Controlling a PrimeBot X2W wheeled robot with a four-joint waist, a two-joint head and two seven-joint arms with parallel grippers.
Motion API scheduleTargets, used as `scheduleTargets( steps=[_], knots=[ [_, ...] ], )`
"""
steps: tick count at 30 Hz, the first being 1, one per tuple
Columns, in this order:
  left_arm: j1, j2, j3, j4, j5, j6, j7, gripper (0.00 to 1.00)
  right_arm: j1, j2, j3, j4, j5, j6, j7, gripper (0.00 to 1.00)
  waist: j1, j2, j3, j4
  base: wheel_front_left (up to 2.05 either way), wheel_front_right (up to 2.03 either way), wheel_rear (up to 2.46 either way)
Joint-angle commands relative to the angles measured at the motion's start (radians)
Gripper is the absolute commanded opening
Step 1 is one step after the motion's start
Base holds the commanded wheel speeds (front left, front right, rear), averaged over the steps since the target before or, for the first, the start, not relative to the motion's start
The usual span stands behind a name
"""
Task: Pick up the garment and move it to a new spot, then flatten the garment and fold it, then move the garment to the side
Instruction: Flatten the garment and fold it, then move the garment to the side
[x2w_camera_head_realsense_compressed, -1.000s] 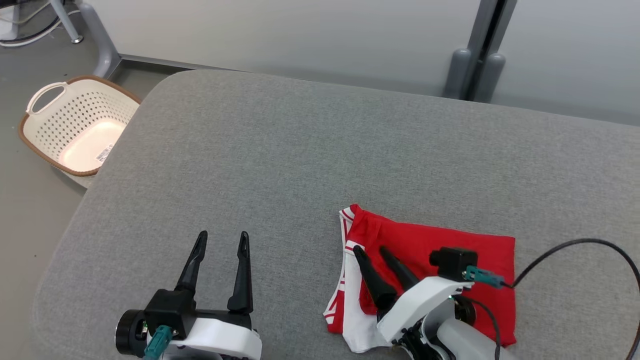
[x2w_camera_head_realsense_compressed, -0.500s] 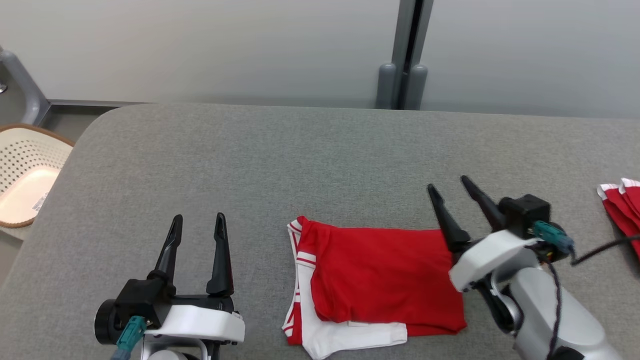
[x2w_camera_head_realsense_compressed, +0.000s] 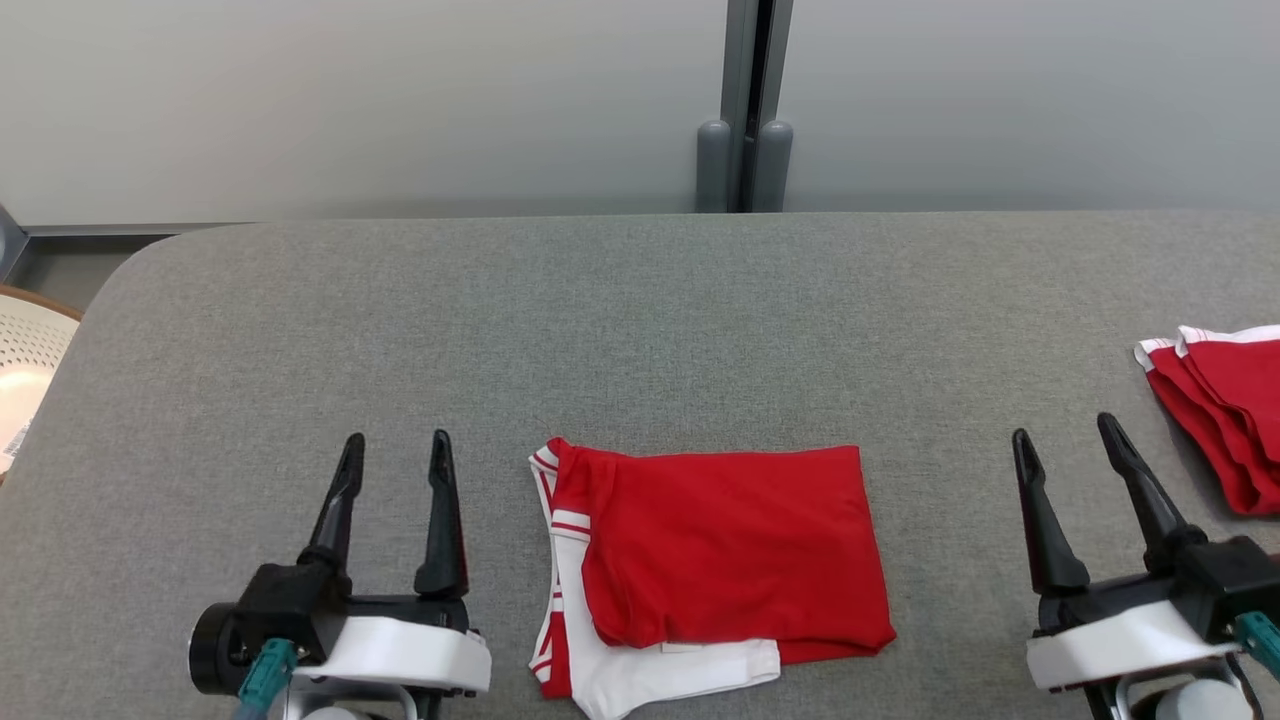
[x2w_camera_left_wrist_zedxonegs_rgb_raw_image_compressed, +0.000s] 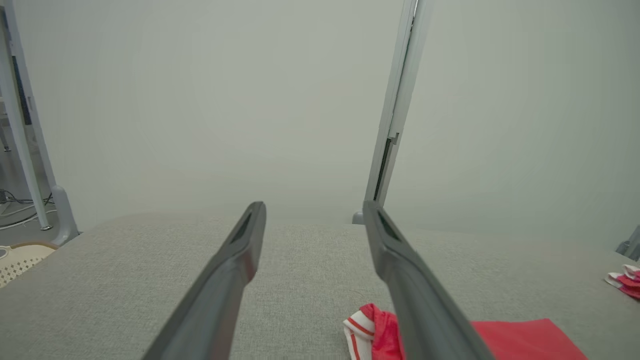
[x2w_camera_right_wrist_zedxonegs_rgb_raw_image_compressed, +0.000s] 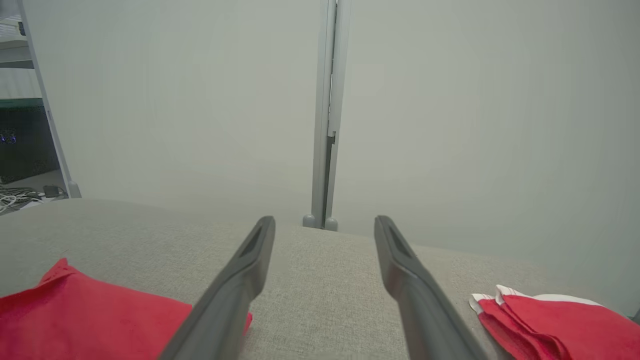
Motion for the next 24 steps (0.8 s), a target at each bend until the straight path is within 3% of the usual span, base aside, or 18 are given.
scheduleTargets(
  steps=[1,6,15,24],
  knots=[
    [0.010,0.003,-0.008,-0.001,0.020,-0.006,-0.001,1.00,0.028,0.009,-0.012,-0.022,-0.012,0.000,-0.005,1.00,0.0000,0.0000,0.000,-0.002,0.00,0.00,0.00],
    [0.039,0.003,-0.021,-0.008,0.023,0.012,-0.001,1.00,0.087,0.058,-0.044,-0.055,-0.025,0.000,-0.005,1.00,0.0000,0.0000,0.001,-0.002,0.00,0.00,0.00],
    [0.026,0.003,-0.044,-0.001,0.029,0.015,-0.001,1.00,0.096,0.077,-0.033,-0.043,-0.032,0.000,-0.005,1.00,0.0000,0.0000,0.018,0.014,0.00,0.00,0.00],
    [0.003,0.003,-0.080,0.011,0.017,0.017,-0.001,1.00,0.050,0.077,0.052,0.122,0.035,0.000,-0.005,1.00,0.0000,0.0000,0.064,0.055,0.00,0.00,0.00]
  ],
)
